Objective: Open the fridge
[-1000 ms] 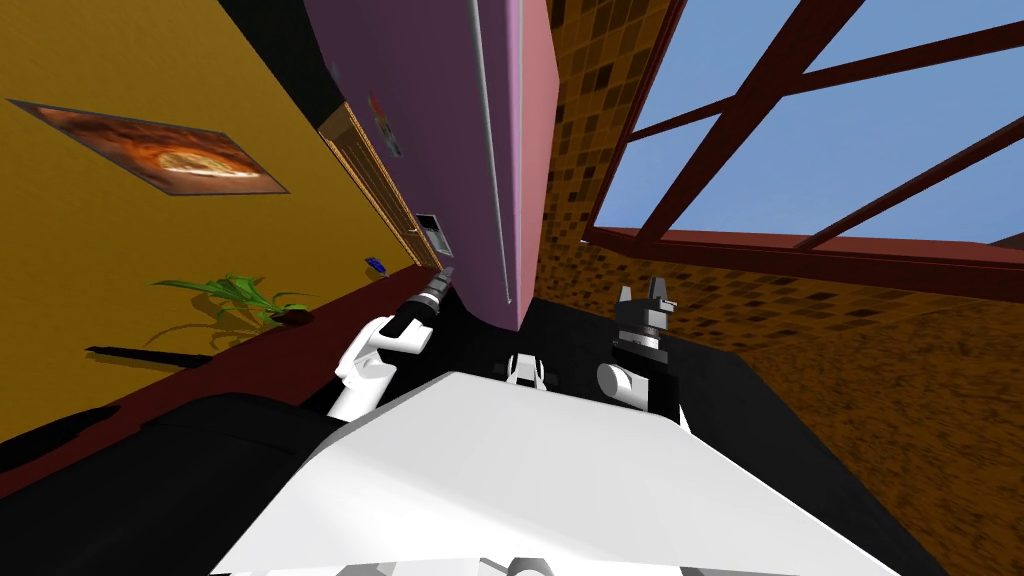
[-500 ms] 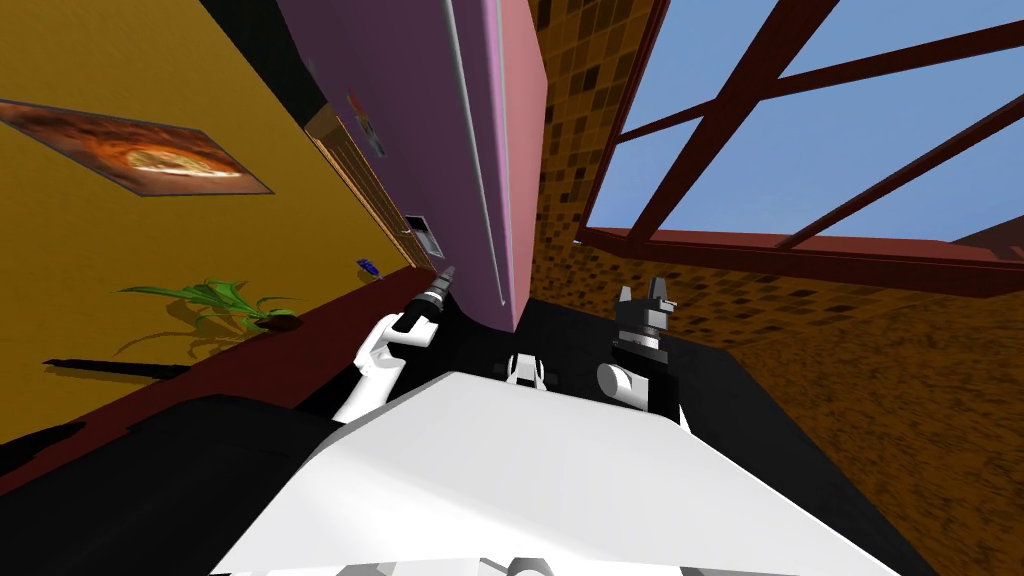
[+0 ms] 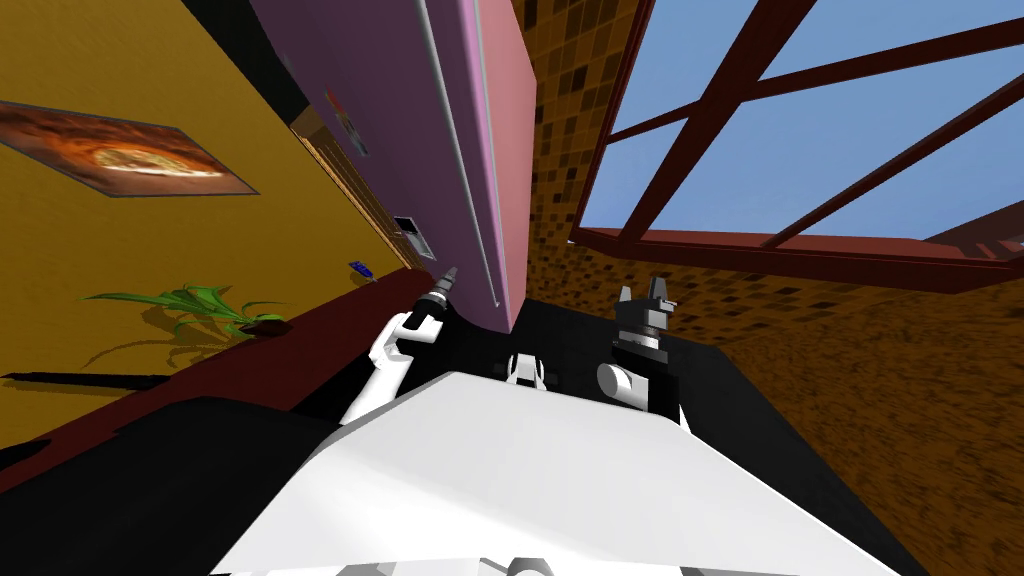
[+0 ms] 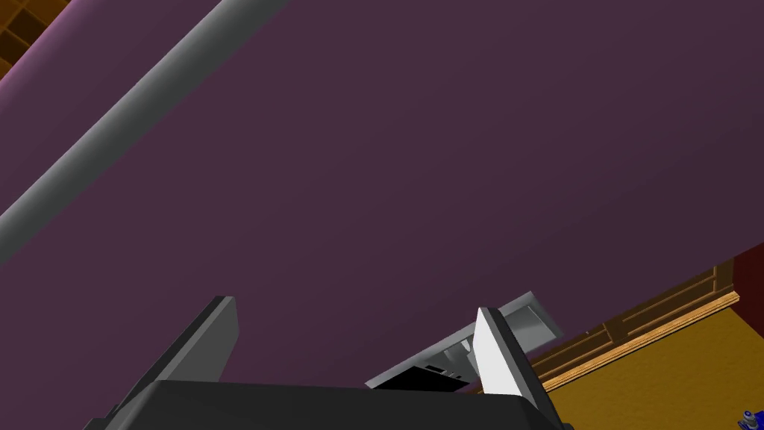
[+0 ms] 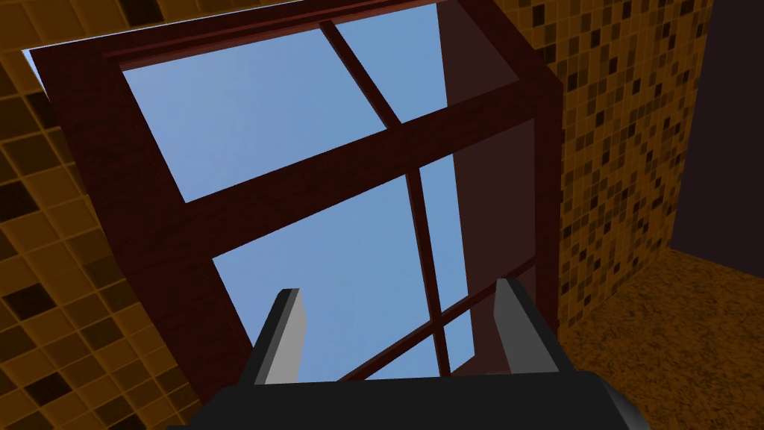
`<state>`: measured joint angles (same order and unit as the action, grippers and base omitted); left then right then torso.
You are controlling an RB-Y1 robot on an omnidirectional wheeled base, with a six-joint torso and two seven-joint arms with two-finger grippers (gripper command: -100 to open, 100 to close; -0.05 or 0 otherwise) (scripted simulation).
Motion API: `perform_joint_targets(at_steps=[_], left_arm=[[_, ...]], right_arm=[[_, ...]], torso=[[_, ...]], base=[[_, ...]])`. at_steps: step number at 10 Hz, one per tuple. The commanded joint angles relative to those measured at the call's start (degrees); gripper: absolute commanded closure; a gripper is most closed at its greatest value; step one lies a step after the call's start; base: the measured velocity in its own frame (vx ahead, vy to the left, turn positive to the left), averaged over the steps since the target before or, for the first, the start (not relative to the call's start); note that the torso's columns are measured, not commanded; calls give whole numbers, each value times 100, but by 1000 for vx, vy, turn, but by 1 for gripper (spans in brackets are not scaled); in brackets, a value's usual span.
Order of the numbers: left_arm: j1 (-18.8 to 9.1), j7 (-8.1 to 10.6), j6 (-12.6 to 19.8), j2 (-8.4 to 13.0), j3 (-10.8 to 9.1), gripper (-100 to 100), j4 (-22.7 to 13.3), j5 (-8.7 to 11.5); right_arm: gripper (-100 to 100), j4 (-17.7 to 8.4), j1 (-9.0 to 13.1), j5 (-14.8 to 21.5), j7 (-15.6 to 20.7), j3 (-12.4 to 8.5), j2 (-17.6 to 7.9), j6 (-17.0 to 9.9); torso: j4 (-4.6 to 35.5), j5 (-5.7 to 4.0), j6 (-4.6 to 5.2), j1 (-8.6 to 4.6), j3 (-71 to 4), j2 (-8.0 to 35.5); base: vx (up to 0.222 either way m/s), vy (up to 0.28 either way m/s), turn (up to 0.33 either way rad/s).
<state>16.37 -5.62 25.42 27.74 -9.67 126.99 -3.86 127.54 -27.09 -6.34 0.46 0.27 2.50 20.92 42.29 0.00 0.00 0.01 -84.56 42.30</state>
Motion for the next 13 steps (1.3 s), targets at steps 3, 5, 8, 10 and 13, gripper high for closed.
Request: perform_joint_targets(at_steps=[3, 5, 8, 10, 13], left_arm=[[-223, -99, -336, -77, 55, -100, -574, -148], [-311, -141, -474, -115, 81, -100, -800, -213], [-455, -211, -702, -174, 122, -100, -1150, -323], [-555, -259, -858, -215, 150, -100, -1372, -398], [-729, -348, -1133, -280, 198, -100, -1735, -536]], right_arm=[[0, 0, 0, 0, 0, 0, 0, 0], [0, 0, 0, 0, 0, 0, 0, 0], [0, 0, 0, 0, 0, 0, 0, 0], [0, 0, 0, 0, 0, 0, 0, 0], [0, 0, 0, 0, 0, 0, 0, 0]], torso=[[-1, 0, 1, -3, -2, -4], [-1, -1, 0, -4, -2, -2], [-1, 1, 1, 2, -1, -2], [-1, -1, 0, -2, -1, -1], [-2, 0, 1, -3, -3, -5]], base=[[35, -53, -36], [29, -63, -33], [34, -52, -36], [29, -56, -37], [40, -64, -41]])
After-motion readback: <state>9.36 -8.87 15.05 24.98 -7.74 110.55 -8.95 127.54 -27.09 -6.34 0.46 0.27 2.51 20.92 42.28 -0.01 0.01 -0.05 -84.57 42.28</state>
